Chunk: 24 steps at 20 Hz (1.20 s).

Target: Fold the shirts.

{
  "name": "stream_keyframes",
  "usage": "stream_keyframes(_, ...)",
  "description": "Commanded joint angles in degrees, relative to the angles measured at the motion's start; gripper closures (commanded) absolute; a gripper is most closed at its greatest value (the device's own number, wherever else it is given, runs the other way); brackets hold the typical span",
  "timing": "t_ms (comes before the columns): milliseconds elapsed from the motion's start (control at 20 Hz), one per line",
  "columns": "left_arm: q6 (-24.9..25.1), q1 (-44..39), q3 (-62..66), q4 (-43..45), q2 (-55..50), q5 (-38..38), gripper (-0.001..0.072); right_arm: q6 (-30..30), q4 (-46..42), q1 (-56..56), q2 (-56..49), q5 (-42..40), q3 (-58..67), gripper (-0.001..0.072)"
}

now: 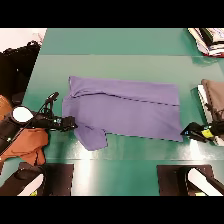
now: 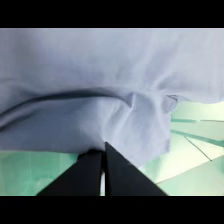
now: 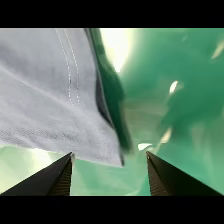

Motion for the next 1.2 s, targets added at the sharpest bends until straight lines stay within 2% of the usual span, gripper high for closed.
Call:
stream_keyframes(0, 0.33, 0.02, 0.26, -0.02, 0.07, 0.15, 0.0684, -0.48, 2.71, 1.57, 0.02, -3.3, -4.15, 0.0272)
stream_keyframes(250, 1.01, 0.02, 0.26, 0.02, 0.04, -1.09, 0.0685, -0.39, 2.56, 6.8, 0.02, -3.34, -4.11, 0.0285)
stream_keyframes(300, 1.16, 0.02, 0.26, 0.22, 0.07, -1.92, 0.0685, -0.46, 2.54, 7.3, 0.02, -2.82, -4.11, 0.037)
stream_keyframes(350, 1.16, 0.02, 0.26, 0.66, 0.07, -3.04, 0.0685, -0.5, 2.43, 7.76, 0.04, -2.25, -4.11, 0.0541)
stream_keyframes(450, 1.18, 0.02, 0.26, 0.9, 0.09, -5.33, 0.0687, -1.9, 2.16, 7.8, 0.13, -0.63, -3.78, 0.0698)
stream_keyframes(600, 0.59, 0.02, 0.26, 2.08, 3.74, -8.76, 0.0687, -2.8, -0.48, 6.97, 3.76, 3.8, -0.83, 0.0698)
stream_keyframes(700, -2.08, 0.02, 0.26, 2.62, 9.73, -10.88, 0.0687, -2.82, -2.99, 5.49, 8.55, 8.28, 2.47, 0.0698)
stream_keyframes(800, -5.62, 0.02, 0.28, 1.68, 16.06, -16.46, 0.0687, -2.82, -5.01, 3.28, 13.22, 12.87, 5.97, 0.0698)
stream_keyframes(900, -6.99, 0.02, 2.1, 0.61, 20.13, -21.11, 0.0687, -2.73, -5.38, 2.27, 16.13, 14.12, 10.1, 0.0699)
stream_keyframes(1000, -6.71, 0.02, 6.82, 1.44, 19.69, -19.76, 0.0687, -1.55, -5.29, 3.76, 14.67, 13.88, 14.99, 0.07)
stream_keyframes(1150, -2.93, 0.02, 12.33, 5.9, 14.08, -11.26, 0.0687, -1.31, -5.33, 9.22, 6.71, 10.93, 22.12, 0.0699)
